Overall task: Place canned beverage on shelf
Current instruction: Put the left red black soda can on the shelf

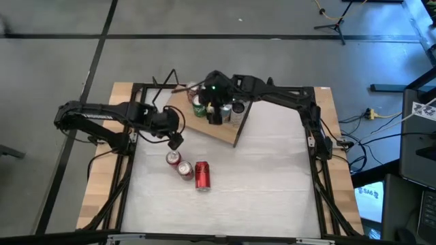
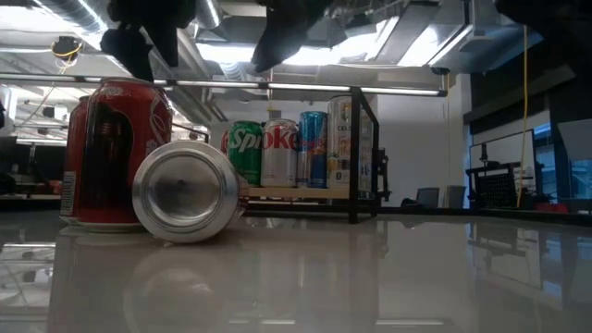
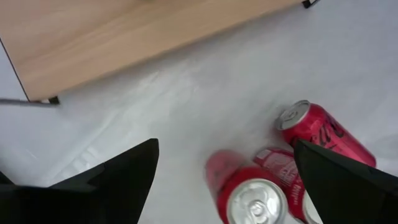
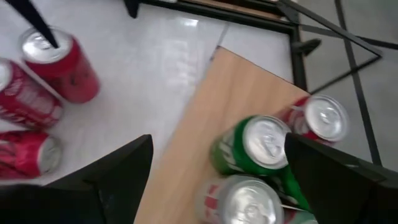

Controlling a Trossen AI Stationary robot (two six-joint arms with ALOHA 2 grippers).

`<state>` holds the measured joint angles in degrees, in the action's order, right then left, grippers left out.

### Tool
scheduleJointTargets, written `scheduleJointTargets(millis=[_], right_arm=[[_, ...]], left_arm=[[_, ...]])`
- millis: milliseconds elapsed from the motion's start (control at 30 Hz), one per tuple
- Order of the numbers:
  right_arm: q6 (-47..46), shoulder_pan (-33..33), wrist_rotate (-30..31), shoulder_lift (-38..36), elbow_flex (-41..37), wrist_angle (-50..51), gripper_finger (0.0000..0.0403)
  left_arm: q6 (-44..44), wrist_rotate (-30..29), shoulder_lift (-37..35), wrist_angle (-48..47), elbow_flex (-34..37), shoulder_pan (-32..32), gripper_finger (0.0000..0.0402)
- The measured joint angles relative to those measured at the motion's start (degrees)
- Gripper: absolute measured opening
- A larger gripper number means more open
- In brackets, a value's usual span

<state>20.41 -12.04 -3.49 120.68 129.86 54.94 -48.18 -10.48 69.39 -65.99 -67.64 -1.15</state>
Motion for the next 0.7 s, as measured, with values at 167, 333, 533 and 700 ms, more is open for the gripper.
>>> scheduleJointTargets(millis=[167, 333, 533, 700], right_arm=[[1.1, 2.1, 0.0, 0.0, 0.0, 0.8, 0.036], [1.2, 3.4, 0.1, 0.0, 0.0, 1.3, 0.036], [1.1, 4.3, 0.0, -0.1, 0.0, 2.5, 0.036], [1.1, 4.6, -0.1, -0.1, 0.0, 3.3, 0.036]], left_arm=[[-6.8, -2.4, 0.8, -0.6, 0.0, -4.7, 0.036], [-14.4, -3.5, 2.9, -1.8, 0.0, -8.8, 0.036], [-21.0, -4.1, 7.4, -2.7, 0.0, -12.1, 0.036], [-23.8, -2.9, 10.5, -2.8, 0.0, -14.5, 0.036]])
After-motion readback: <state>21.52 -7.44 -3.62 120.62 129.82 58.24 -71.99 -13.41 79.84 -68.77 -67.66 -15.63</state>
